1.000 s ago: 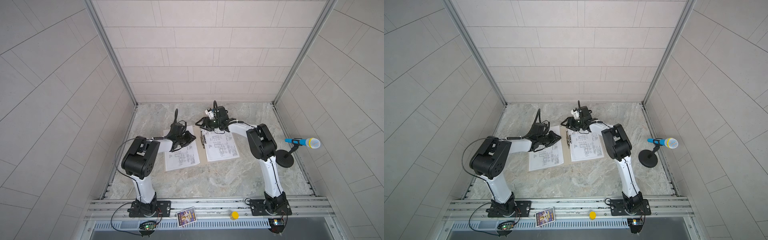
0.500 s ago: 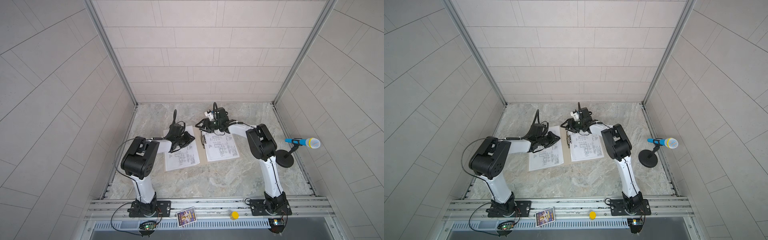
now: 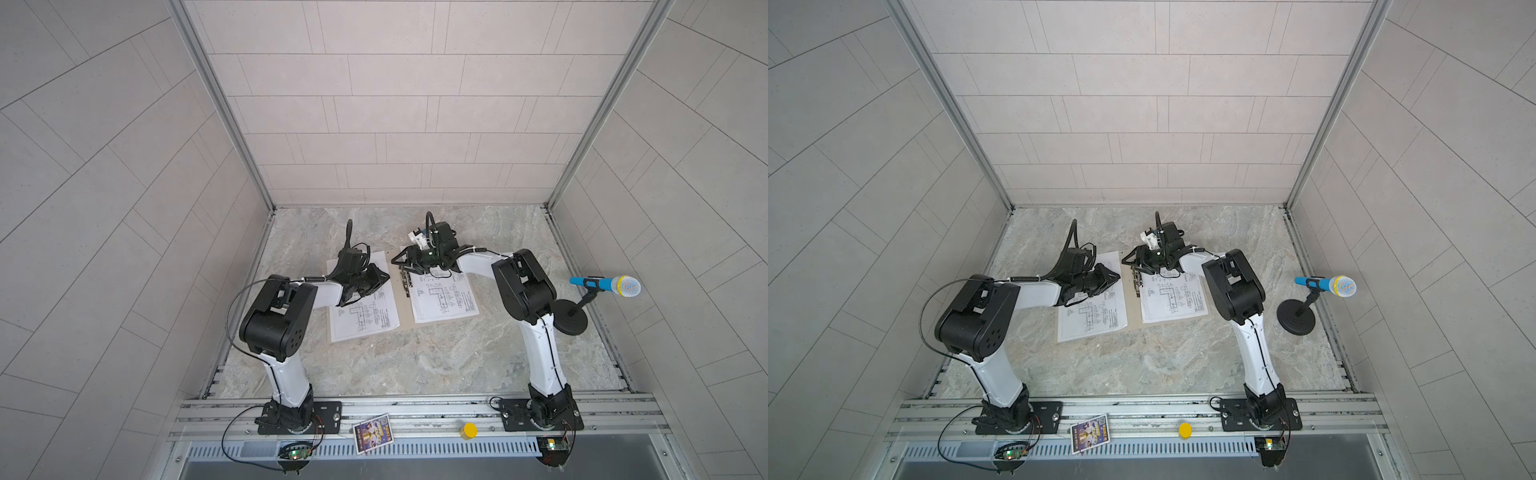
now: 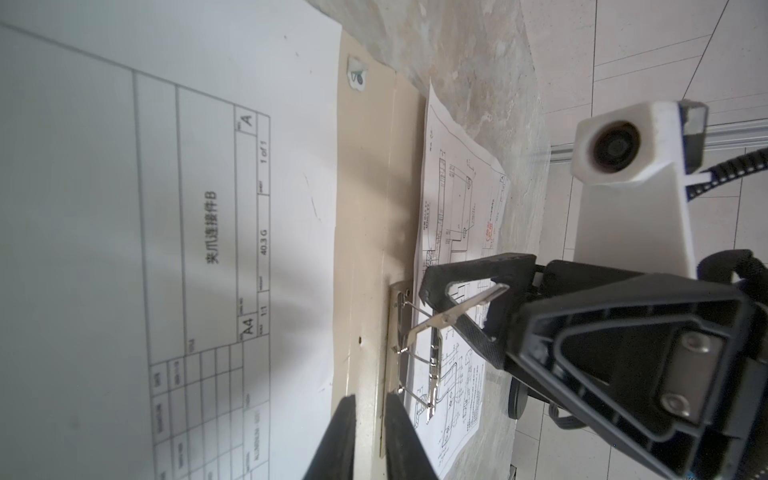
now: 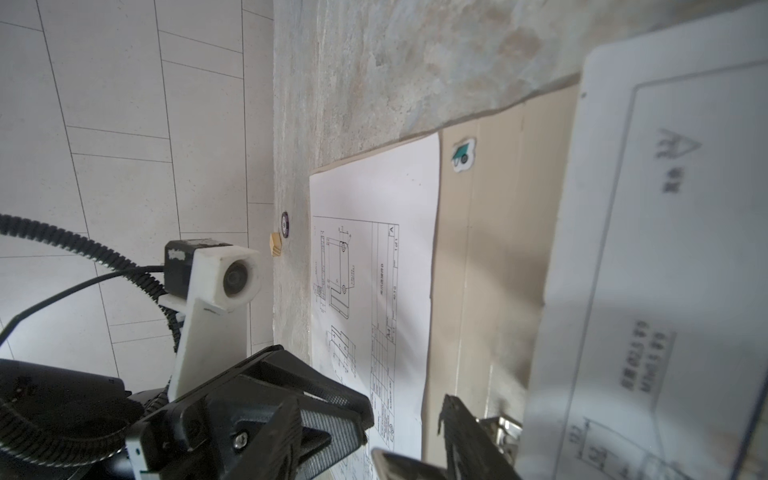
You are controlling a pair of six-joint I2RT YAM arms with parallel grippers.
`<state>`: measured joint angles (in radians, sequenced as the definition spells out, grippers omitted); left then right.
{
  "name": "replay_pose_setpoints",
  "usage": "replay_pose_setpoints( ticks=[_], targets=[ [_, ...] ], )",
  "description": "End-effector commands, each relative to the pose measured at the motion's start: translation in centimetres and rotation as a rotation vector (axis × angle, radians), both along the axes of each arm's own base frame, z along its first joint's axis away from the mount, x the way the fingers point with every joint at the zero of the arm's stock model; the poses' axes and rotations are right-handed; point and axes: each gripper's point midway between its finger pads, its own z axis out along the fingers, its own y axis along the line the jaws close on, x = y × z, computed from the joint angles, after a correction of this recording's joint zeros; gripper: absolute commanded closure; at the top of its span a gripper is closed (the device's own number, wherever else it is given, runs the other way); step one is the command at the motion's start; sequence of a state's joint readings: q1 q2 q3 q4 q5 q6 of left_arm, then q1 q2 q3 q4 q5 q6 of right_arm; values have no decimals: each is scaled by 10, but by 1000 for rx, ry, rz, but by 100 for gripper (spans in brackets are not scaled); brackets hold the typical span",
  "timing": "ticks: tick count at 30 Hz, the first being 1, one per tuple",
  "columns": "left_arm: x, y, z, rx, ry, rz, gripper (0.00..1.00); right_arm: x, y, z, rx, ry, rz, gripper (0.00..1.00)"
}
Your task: Put the files into the folder
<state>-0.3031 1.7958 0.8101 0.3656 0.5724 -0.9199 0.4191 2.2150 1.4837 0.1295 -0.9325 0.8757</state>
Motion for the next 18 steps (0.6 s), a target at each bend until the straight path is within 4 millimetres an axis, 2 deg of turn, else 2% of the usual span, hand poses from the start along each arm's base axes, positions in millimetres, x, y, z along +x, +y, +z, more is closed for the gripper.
replay_pose_setpoints(
  ticks=[1, 10, 18],
  targets=[
    [3, 3, 10, -6, -36, 9, 80, -3, 7, 47, 53, -108, 33, 45],
    [2, 3, 9, -7, -36, 11, 80, -13, 7, 53, 55, -114, 56, 45],
    [5, 1, 11, -17, -39, 16, 80, -37, 2, 50, 23, -102, 97, 45]
  ],
)
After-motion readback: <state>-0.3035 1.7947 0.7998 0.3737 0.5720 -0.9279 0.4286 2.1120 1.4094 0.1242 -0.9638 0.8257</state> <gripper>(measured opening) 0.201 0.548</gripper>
